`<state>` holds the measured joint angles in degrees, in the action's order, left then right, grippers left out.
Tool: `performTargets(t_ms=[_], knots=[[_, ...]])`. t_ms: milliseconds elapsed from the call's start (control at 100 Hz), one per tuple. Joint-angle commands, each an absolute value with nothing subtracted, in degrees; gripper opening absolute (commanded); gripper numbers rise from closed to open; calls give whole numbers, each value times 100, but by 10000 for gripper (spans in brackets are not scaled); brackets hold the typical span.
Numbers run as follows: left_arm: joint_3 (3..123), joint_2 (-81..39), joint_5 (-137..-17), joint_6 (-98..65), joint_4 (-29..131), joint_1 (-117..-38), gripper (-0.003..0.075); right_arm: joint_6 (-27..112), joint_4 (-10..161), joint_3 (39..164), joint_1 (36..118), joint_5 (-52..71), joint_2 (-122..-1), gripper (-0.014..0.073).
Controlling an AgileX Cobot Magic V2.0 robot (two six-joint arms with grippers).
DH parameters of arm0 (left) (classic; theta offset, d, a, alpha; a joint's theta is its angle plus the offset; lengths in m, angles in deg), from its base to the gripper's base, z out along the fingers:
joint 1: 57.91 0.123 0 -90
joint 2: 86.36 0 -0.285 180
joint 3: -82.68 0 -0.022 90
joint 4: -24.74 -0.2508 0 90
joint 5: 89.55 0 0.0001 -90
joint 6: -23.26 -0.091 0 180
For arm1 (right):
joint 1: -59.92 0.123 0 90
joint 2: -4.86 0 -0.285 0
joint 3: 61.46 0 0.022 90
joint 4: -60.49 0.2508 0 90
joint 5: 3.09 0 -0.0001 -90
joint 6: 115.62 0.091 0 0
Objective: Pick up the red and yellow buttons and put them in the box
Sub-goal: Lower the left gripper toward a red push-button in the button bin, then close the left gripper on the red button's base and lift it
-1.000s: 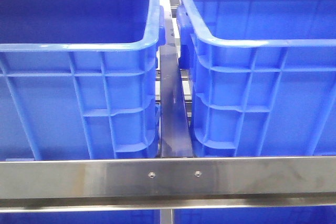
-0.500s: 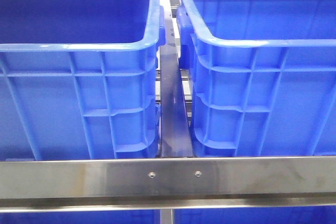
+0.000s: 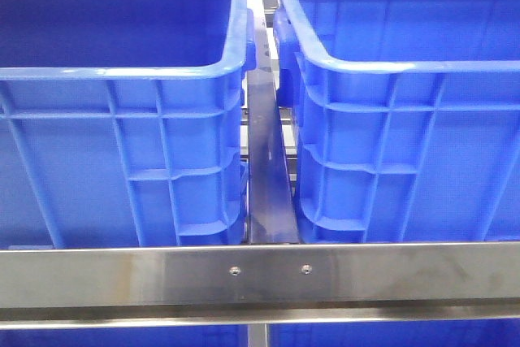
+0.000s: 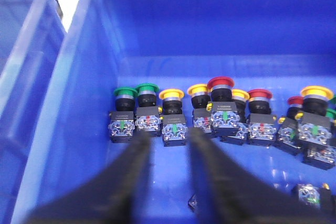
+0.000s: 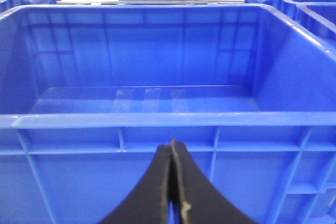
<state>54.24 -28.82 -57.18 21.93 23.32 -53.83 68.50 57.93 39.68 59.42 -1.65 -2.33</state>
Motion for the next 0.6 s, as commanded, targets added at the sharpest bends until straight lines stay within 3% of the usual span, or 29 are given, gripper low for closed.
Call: performTargets(t_ms=[0,70,140,590], knots=[[5861,-2545,-5987,2205,2474,-5422,446,6804,5811,4059,5930,-593,-97,-69],[6080,-2237,-5862,2205,2555,-5422,557,6804,5811,4059,5930,-593,-97,-69],[6297,-1917,-5763,2205,2691,-5422,604,6804,5811,4059,5930,-593,-97,-69],[7600,48,-4985,2205,2826,-6015,599,6804,5811,4059,5930,-593,-97,-69]])
